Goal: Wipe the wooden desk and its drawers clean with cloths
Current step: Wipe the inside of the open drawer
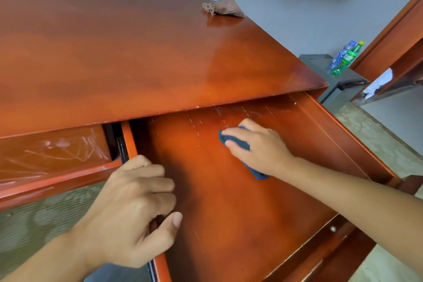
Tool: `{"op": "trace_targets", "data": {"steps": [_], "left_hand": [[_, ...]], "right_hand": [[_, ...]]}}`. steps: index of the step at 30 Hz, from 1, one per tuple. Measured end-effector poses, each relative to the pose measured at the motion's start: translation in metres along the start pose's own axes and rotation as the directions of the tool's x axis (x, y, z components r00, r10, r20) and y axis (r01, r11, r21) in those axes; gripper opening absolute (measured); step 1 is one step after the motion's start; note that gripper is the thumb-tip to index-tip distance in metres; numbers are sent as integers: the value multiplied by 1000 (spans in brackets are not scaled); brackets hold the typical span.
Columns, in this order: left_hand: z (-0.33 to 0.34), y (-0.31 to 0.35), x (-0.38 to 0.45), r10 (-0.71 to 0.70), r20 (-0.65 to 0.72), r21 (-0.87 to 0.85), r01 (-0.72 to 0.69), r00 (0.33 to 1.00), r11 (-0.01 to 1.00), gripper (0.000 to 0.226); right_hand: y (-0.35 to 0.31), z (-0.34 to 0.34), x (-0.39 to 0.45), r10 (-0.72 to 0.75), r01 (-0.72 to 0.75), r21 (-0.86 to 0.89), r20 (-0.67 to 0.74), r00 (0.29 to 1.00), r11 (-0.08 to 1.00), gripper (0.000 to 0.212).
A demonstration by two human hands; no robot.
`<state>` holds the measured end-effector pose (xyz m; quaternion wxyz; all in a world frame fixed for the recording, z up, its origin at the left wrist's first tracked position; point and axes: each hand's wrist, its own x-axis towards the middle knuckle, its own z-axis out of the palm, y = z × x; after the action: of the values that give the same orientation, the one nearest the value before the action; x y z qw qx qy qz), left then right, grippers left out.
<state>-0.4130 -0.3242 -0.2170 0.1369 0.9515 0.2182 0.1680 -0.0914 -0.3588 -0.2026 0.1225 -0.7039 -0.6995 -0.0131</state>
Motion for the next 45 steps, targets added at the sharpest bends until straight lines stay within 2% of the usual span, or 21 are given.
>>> {"op": "trace_targets", "data": {"steps": [3, 6, 10, 12, 13, 15, 17, 19, 21, 23, 25, 27, 28, 30, 34, 36, 37, 39, 41, 42, 45], "left_hand": [[-3, 2, 4, 5, -69, -34, -8, 998, 999, 23], [-3, 7, 3, 21, -118, -113, -35, 993, 993, 25], [-4, 10, 4, 57, -193, -125, -82, 980, 989, 28], [-6, 10, 4, 118, -215, -88, -140, 970, 986, 35], [-6, 10, 4, 148, -223, -67, -166, 963, 984, 39], [-7, 8, 5, 164, -230, -50, -180, 959, 982, 42], [-7, 8, 5, 155, -231, -54, -172, 960, 984, 44], [-7, 8, 4, 160, -221, -49, -174, 962, 983, 44], [-7, 7, 4, 161, -213, -44, -174, 964, 984, 45], [-7, 7, 4, 162, -205, -45, -174, 965, 984, 45], [-8, 8, 5, 162, -193, -46, -174, 968, 984, 43], [-10, 9, 5, 168, -171, -35, -176, 971, 984, 41], [-11, 10, 5, 167, -154, -18, -172, 974, 985, 40], [-13, 10, 4, 166, -112, 33, -163, 980, 986, 40], [-17, 12, 3, 160, -65, 104, -153, 985, 983, 41], [-18, 13, 4, 155, -60, 112, -147, 986, 983, 40], [-18, 13, 4, 152, -60, 106, -145, 987, 984, 39], [-17, 16, 3, 152, -71, 88, -145, 986, 985, 38], [-16, 17, 3, 151, -85, 77, -145, 985, 986, 36], [-16, 17, 2, 145, -90, 84, -137, 985, 987, 35], [-16, 16, 0, 131, -80, 111, -122, 988, 986, 36]], "right_hand": [[17, 2, 18, 235, -240, -76, -60, 970, 968, 35], [-18, 12, 24, 269, -276, -76, -87, 959, 958, 35], [-95, 19, 0, -89, 93, 102, -44, 995, 990, 30], [-110, 16, -14, -292, 283, 172, 32, 956, 944, 32], [-107, 14, -14, -331, 319, 167, 51, 942, 933, 33], [-86, 13, 2, -231, 230, 72, 10, 973, 971, 35], [-56, 13, 30, 15, -17, -40, -50, 999, 999, 38], [-37, 13, 53, 202, -207, -86, -61, 977, 975, 38], [-51, 14, 60, 247, -253, -86, -70, 966, 964, 38], [-86, 18, 51, 164, -166, -46, -39, 986, 985, 35], [-120, 19, 27, -69, 68, 40, 38, 997, 997, 33], [-132, 13, 7, -264, 242, 145, 153, 952, 959, 39], [-129, 11, 6, -296, 275, 140, 161, 942, 951, 41], [-113, 13, 22, -196, 192, 54, 92, 976, 980, 38], [-78, 18, 71, 178, -182, -119, -41, 983, 976, 37], [-99, 19, 75, 193, -195, -111, -36, 981, 974, 35], [-116, 22, 69, 139, -138, -73, -3, 990, 988, 32], [-149, 23, 44, -94, 91, 42, 88, 992, 995, 18], [-152, 19, 34, -222, 209, 91, 164, 961, 974, 11], [-146, 17, 40, -188, 179, 66, 160, 969, 982, 20], [-132, 22, 77, 116, -111, -75, 67, 991, 991, 36]]}}
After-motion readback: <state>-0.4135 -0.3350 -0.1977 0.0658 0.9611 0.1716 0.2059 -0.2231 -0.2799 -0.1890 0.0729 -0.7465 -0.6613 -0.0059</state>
